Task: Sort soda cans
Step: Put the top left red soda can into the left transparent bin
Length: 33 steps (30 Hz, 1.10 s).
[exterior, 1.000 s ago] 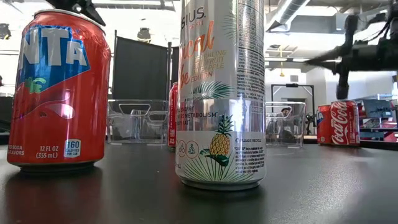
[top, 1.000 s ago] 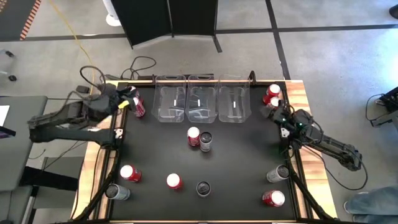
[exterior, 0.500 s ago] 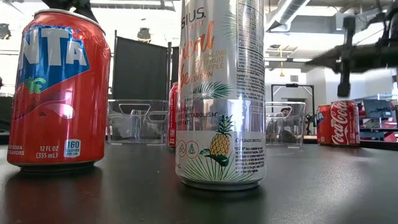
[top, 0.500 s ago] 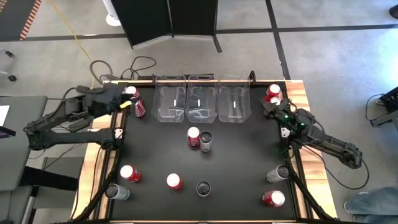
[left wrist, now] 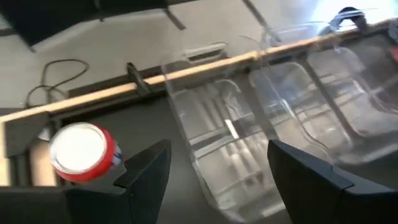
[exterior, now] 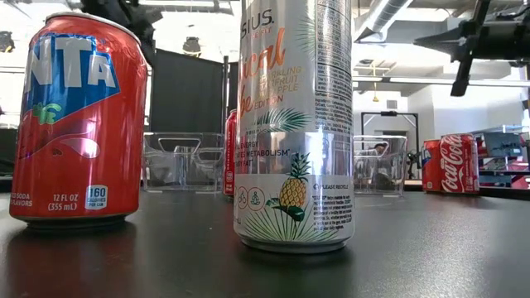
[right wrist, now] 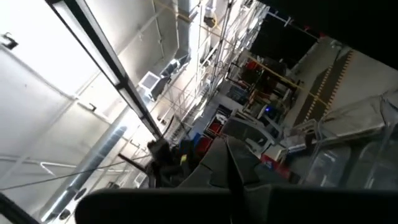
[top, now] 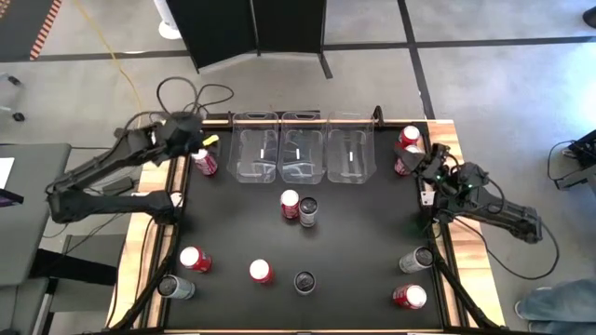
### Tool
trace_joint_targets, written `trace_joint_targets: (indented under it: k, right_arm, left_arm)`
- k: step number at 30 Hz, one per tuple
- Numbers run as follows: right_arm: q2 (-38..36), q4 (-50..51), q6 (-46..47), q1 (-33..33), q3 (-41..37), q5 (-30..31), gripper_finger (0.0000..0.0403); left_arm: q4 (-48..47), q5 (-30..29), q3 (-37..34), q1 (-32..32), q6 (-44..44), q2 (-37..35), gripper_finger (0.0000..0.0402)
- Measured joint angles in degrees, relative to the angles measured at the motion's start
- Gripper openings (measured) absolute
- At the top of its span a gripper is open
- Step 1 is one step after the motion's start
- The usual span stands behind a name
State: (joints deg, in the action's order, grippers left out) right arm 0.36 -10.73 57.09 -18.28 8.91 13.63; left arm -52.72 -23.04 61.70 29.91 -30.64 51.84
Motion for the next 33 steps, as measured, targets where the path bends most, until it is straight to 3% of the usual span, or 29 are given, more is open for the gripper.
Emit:
trace_joint_targets:
  k: [5,11,17,23,26,30,33]
  right_arm:
    - [0.21,0.94,-0.52,1.02,0.01,0.01,0.0]
    - [0.39,1.33,-9.57,0.16,0.04,1.03,0.0022]
    - [1.29,1.38,-4.92,-1.34,0.09,1.03,0.0091]
    - [6.68,1.19,-1.31,-1.21,0.11,-4.0,0.0177]
    - [9.77,0.68,-0.93,-1.21,0.11,-4.24,0.0219]
    - [13.45,-0.63,2.86,-1.23,0.11,-4.93,0.0255]
    - [15.76,-3.04,3.55,-0.81,0.13,-6.03,0.0263]
  left_arm:
    - [-6.56,3.9,6.28,5.91,2.21,7.12,0.0264]
    - [-10.91,5.36,11.03,7.89,6.08,10.46,0.0264]
    - [-14.86,4.73,11.64,12.37,7.45,8.42,0.0264]
    - [-15.66,5.27,11.1,17.93,8.16,7.87,0.0264]
    - [-15.27,8.84,11.1,19.01,10.66,9.23,0.0265]
    - [-16.53,10.89,11.08,19.28,11.44,11.94,0.0291]
    - [-18.65,7.94,11.05,19.41,11.73,14.34,0.0327]
